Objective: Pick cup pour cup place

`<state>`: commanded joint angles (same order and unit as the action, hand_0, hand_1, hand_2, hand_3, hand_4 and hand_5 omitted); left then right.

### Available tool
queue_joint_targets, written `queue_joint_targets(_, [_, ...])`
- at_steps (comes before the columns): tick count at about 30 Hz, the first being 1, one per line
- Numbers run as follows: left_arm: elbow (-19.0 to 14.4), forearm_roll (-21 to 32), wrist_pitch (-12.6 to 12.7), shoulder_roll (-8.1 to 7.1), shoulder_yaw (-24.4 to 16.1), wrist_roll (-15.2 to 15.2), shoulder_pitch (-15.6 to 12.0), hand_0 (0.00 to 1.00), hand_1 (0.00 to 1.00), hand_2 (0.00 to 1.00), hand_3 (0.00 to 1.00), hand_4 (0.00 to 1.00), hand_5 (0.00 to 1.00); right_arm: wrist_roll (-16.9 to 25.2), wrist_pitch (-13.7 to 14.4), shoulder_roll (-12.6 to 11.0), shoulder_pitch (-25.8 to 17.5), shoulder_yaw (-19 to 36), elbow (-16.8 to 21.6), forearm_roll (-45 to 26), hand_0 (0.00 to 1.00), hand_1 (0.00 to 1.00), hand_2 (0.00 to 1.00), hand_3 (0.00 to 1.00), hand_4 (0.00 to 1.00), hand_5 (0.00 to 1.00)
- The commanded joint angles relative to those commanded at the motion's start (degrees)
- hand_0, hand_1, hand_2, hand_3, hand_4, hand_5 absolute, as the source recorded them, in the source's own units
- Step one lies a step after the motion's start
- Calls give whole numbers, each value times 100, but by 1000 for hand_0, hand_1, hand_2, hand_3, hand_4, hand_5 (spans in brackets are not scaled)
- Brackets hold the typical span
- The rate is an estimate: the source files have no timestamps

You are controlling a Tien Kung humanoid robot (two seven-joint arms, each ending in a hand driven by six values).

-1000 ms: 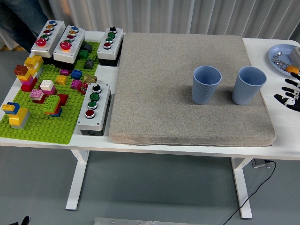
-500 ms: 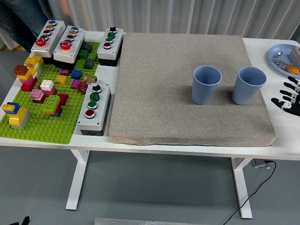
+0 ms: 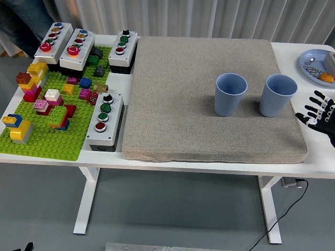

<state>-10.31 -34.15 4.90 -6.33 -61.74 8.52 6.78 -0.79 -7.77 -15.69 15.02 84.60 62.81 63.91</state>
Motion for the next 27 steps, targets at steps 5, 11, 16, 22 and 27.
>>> queue_joint_targets(5, [0,27,-5,-2,34,-9,8,714,660,735,655,468,993,4,12,42,52,-38,-47,14,925,847,912,954,865,322])
queue_joint_targets(11, [0,28,-6,3,35,-12,21,714,660,735,656,468,993,6,32,91,103,-83,-79,41,926,848,913,953,864,323])
queue_joint_targets(16, [0,37,-8,5,42,-14,28,714,660,733,655,468,993,6,44,126,174,-170,-111,36,926,848,913,952,864,326])
queue_joint_targets(22, [0,34,-8,3,41,-17,44,714,659,735,656,469,993,6,52,171,267,-250,-144,39,926,849,912,951,863,325])
queue_joint_targets(27, [0,31,-7,1,36,-17,48,714,659,734,657,469,993,4,61,203,335,-310,-166,47,925,849,912,951,862,325])
